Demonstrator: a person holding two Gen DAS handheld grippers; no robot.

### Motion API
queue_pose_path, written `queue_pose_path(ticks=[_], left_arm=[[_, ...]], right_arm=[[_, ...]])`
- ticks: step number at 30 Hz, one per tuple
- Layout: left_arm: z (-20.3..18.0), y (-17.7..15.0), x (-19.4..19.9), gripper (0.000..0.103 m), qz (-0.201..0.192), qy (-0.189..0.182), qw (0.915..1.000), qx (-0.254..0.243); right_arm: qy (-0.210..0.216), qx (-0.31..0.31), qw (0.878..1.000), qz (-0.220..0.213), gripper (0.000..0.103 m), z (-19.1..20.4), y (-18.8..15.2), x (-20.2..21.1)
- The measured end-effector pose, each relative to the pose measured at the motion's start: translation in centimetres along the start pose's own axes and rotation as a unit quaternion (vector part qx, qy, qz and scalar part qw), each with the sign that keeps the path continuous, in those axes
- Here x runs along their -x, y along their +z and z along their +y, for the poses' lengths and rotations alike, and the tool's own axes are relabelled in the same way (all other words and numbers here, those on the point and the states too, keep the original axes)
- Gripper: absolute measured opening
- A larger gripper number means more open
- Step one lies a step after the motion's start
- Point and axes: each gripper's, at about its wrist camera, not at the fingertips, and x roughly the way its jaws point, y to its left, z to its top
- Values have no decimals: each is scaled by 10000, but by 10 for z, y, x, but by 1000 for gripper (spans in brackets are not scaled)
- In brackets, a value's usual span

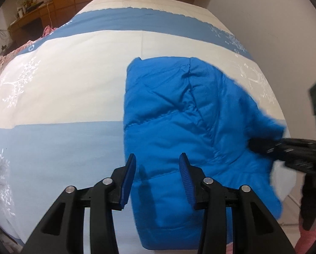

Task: Fold large clothes

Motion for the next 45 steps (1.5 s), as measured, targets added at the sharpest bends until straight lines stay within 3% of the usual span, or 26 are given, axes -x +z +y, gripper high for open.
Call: queue_pose_path(ticks=[5, 8, 14, 23, 24, 26, 30, 32, 35, 39, 42, 45], left_arm=[[-16, 2, 13, 42, -168, -307, 9994, -82], [-40, -1, 8, 42, -156, -485, 9982, -306], [-78, -10, -30, 42, 213, -554, 9957, -705], [-90, -21, -61, 43, 208, -330, 9952, -902], [-90, -20, -60, 43, 205, -311, 9952, -899], [-88, -17, -53, 43, 253, -346, 9957, -823], [-76, -21, -21, 43, -15, -242, 9970, -737], [-72, -24, -7, 43, -114, -271, 9972, -683], [-72, -31, 4, 43, -135, -341, 9976, -587], [-76, -45, -1, 43, -102, -291, 9971, -701], [-77, -56, -14, 43, 86, -324, 9972, -670], [-70, -66, -23, 43, 204, -357, 9973, -604]], right_arm=[[-104, 32, 9987, -497, 8, -15, -17, 60], [-298, -196, 9982, -473, 9, -40, -28, 65], [-483, -872, 9950, 64, 10, -95, -58, 11], [-341, -1145, 9927, 166, 16, -117, -78, -35], [-386, -1054, 9935, 178, 18, -116, -74, -31], [-541, -1023, 9932, 152, 31, -112, -71, -15], [-935, -652, 9931, -263, 31, -92, -66, 30], [-855, -443, 9943, -464, 31, -73, -65, 46], [-372, 70, 9980, -504, 31, -32, -65, 52], [65, 323, 9995, 8, 20, -6, -68, 20], [-201, 220, 9992, 260, 15, -10, -78, 0], [-398, -120, 9983, 415, 4, -22, -92, -18]])
